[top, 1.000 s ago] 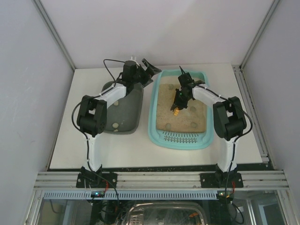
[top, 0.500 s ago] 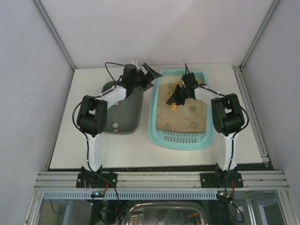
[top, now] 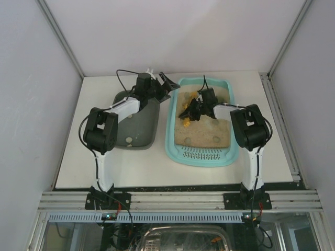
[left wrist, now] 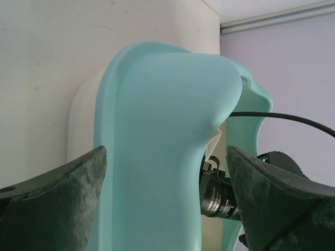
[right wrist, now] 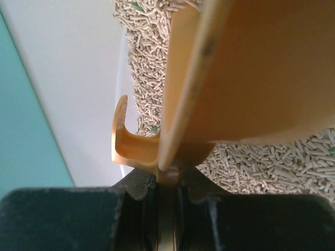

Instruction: Clean the litter box

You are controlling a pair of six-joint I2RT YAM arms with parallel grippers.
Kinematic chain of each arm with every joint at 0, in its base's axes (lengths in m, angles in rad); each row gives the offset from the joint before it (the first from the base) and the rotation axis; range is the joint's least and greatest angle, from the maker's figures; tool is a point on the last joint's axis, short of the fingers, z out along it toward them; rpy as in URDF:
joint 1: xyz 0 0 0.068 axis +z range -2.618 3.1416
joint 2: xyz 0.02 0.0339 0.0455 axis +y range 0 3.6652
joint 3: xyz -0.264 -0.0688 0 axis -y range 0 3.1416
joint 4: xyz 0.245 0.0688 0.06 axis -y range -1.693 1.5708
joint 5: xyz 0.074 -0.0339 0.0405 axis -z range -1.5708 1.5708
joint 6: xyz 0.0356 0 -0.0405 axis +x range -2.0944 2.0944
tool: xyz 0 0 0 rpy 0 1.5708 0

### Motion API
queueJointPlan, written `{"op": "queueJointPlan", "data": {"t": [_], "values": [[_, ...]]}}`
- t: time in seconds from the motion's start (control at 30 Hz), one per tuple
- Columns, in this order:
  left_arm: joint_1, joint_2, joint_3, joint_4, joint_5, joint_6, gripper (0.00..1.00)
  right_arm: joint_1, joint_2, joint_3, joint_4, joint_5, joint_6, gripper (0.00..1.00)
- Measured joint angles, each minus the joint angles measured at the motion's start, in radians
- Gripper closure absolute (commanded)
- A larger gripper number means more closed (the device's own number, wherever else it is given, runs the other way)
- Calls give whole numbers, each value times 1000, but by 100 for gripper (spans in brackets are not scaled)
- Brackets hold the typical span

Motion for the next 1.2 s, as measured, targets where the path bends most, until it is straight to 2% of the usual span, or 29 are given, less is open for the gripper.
{"op": "queueJointPlan", "data": {"t": [0.23,0.63,0.87,1.2], "values": [[5,-44,-34,-16,11,32,0,-4,-16,-144,232,-46,13,100],[39,-145,-100,-98,62,92,0,-34,-123,-372,469,-181,51,100],[55,-195,-118,-174,63,138,0,-66,-161,-465,700,-275,172,100],[59,-333,-118,-356,47,322,0,-84,-182,-558,1152,-414,409,100]]}}
